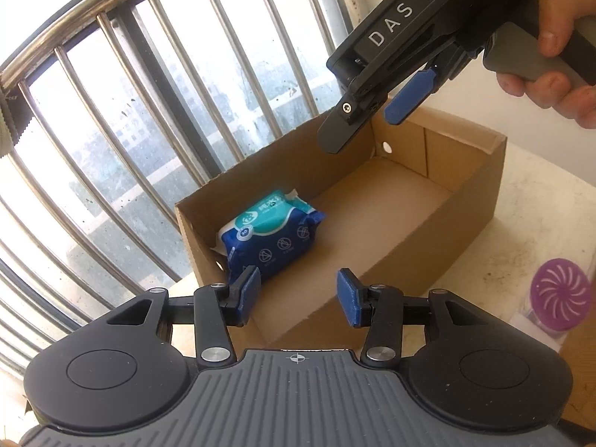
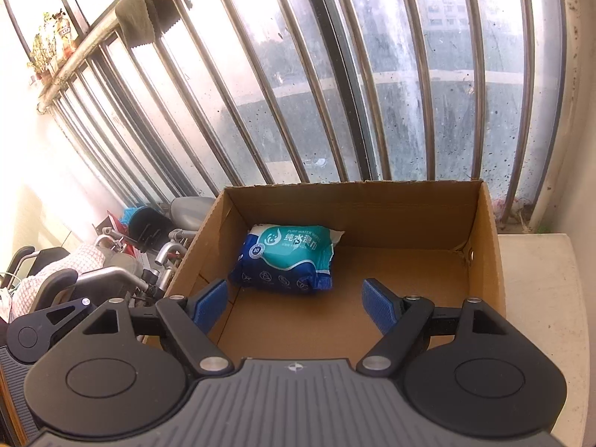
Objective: Organize objects
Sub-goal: 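Carry the wet-wipes pack into the cardboard box and open the left gripper, then move the left gripper to the white rectangular box and close on it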
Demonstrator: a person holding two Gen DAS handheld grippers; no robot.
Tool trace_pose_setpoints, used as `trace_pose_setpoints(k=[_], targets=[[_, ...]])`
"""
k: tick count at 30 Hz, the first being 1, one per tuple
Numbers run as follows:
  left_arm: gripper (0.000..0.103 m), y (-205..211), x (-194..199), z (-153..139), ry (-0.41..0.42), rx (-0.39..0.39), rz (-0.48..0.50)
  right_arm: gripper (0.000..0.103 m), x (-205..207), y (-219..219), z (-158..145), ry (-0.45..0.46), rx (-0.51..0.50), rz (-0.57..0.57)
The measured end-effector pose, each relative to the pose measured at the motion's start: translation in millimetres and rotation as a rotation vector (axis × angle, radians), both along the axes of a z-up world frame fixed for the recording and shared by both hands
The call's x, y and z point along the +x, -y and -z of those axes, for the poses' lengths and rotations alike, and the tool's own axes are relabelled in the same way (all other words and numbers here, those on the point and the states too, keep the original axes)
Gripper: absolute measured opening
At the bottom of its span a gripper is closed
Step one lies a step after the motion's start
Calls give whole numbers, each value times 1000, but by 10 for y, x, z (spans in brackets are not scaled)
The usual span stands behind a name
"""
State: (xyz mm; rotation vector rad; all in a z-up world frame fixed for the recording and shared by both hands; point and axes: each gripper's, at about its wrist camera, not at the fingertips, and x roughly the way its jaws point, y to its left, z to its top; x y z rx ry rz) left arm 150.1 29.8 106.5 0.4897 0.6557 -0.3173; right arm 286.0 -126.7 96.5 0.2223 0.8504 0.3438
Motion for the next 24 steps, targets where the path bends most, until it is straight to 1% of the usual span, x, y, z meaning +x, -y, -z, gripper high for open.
trace_pose_setpoints(k=[2, 4, 7, 10, 13, 14, 15, 17, 18, 19, 21, 24], targets=[[50, 22, -132, 10, 5, -19, 13, 82, -201, 36, -40, 13, 3, -13], [52, 55, -239, 75, 10, -47, 34, 83, -386, 77, -40, 15, 18, -35], [52, 136, -427, 169, 45, -76, 82, 85, -618, 161, 30, 12, 33, -58], [53, 244, -565, 269, 39, -92, 146, 85, -852, 249, 150, -9, 48, -68], [60, 355, -672, 402, 2, -108, 201, 86, -1122, 332, 265, -4, 65, -94], [64, 378, -694, 450, -16, -118, 217, 87, -1209, 347, 306, -3, 54, -102], [67, 389, -711, 490, -45, -136, 236, 88, -1272, 352, 332, 0, 43, -105], [74, 392, -737, 569, -95, -175, 269, 93, -1451, 354, 396, 16, 8, -120], [74, 399, -748, 613, -107, -178, 283, 94, -1549, 354, 433, 28, -7, -138], [75, 409, -765, 652, -107, -169, 293, 96, -1634, 362, 470, 33, -16, -158], [76, 444, -790, 742, -103, -123, 327, 97, -1764, 379, 550, 39, -24, -177], [77, 506, -789, 870, -127, -58, 369, 99, -1896, 392, 682, 49, -57, -157]])
